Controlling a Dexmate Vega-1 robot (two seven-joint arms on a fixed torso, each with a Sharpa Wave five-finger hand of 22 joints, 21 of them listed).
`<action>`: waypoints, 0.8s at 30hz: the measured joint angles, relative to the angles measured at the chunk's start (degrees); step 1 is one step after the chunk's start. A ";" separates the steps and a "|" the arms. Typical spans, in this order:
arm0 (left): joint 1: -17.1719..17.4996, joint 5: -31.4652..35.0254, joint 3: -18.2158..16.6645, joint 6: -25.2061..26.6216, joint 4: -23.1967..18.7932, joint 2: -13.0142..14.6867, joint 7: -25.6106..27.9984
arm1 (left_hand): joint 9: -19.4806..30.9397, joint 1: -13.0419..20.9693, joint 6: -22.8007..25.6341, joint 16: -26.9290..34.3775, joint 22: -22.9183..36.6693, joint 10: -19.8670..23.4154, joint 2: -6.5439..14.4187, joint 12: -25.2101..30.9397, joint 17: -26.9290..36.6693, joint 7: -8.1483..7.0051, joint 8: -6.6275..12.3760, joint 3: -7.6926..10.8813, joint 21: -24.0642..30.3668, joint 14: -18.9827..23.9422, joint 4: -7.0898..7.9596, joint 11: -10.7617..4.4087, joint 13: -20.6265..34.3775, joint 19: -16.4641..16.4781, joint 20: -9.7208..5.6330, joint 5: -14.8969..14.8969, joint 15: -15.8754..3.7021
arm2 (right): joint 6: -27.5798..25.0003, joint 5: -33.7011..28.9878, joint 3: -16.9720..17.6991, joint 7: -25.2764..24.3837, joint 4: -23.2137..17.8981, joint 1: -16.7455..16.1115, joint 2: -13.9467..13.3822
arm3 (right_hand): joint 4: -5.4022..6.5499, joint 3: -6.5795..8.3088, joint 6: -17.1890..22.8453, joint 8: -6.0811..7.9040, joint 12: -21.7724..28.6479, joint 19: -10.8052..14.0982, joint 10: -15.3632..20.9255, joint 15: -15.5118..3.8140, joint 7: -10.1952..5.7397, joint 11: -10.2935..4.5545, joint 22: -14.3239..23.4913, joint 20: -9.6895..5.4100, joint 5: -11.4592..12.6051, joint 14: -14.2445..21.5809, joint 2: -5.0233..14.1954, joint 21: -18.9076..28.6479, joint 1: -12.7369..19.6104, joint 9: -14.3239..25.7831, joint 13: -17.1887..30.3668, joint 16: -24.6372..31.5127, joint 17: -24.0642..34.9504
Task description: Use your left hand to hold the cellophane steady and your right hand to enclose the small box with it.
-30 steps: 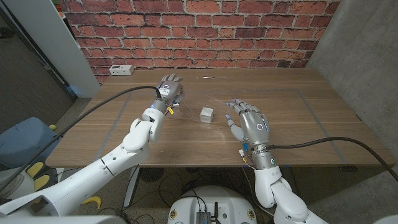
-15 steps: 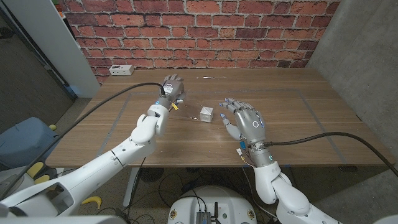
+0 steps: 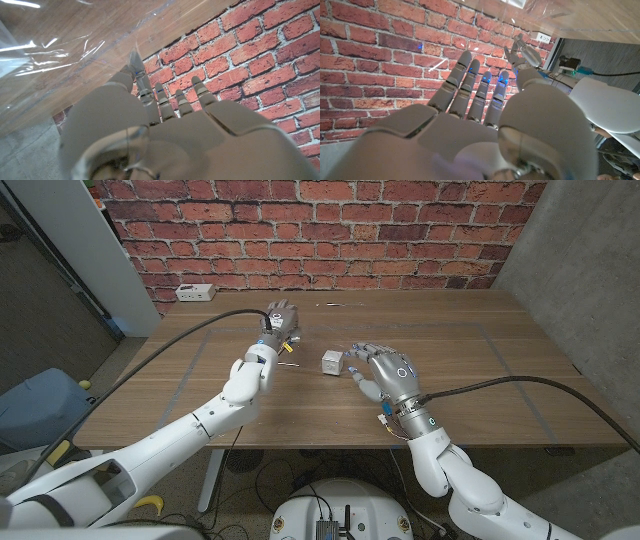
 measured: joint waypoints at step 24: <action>-4.08 -0.25 3.73 4.19 4.82 -2.99 1.47 | -0.39 -0.52 0.02 -0.11 0.00 0.63 -0.52 0.00 -0.14 -0.03 -0.01 -0.01 0.00 0.44 -0.47 -0.02 -0.28 -0.09 0.09 0.35 -0.03 | -2.08 5.77 -2.64 20.04 2.92 9.32 2.17 | 0.71 -1.47 -11.55 -2.06 -2.84 -6.49 -10.71 0.76 0.53 1.38 -0.39 2.89 -0.06 -12.70 -0.95 -3.62 -4.53 0.27 -0.27 -5.80 -1.91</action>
